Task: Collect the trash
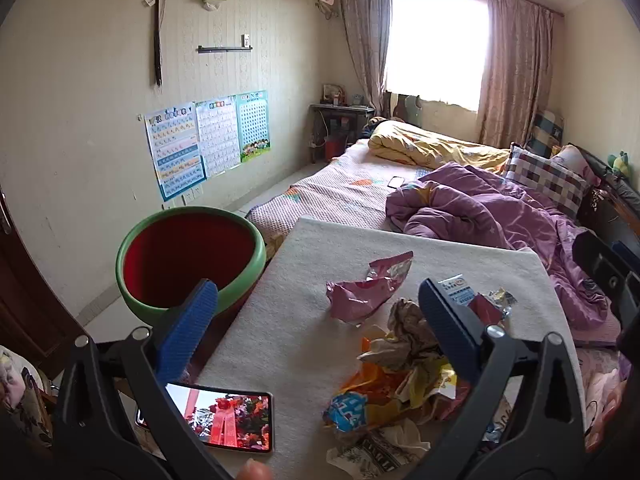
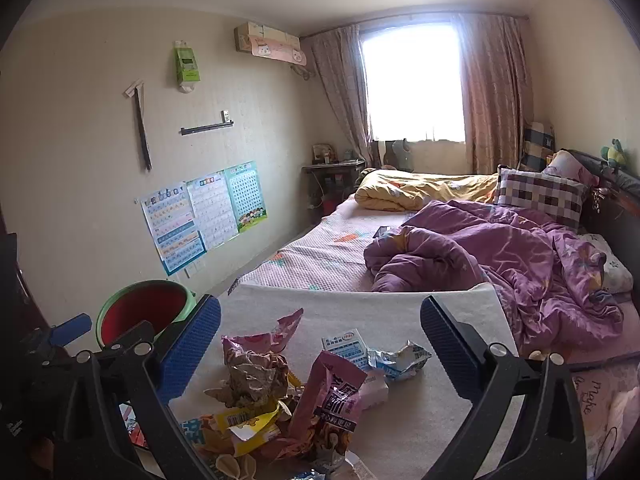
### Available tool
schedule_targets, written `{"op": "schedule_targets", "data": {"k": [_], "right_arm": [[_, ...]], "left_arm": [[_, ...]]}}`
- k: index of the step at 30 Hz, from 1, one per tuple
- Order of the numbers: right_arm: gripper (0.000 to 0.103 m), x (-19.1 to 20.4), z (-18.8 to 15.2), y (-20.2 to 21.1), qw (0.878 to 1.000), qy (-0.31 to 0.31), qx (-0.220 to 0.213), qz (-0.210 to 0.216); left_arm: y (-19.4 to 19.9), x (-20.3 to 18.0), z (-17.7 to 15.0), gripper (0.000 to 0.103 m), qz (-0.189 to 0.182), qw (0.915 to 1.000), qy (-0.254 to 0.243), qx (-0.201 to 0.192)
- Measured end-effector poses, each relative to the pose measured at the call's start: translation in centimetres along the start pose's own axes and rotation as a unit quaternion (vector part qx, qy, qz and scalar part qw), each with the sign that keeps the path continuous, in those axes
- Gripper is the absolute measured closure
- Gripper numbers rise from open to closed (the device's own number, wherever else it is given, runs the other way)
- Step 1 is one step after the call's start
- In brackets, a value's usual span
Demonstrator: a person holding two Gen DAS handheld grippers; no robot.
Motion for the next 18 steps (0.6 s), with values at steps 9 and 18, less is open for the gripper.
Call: {"op": "schedule_targets", "data": {"k": [9, 18], "right_arm": [[0.007, 0.3, 0.0, 0.7, 1.0, 0.006, -0.016, -0.001], [0.007, 0.3, -0.6, 0.3, 1.0, -0.01, 0.006, 0.025]], "left_arm": [[0.2, 0.8, 0.2, 0.004, -0.002, 0.9996, 0.015, -0.024], [-0.4, 0.8, -0.5, 0.004, -0.013, 0.9996, 0.014, 0.02]]}}
Point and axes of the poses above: each gripper's, at about its wrist camera, not at the fingertips, and y roughly against the way its jaws point, x to its left, z to its top, the point moved 9 cm from there along -y, roughly the way its jaws point, and after that the axes turned 2 degrees about z, right-handed, at the moved point
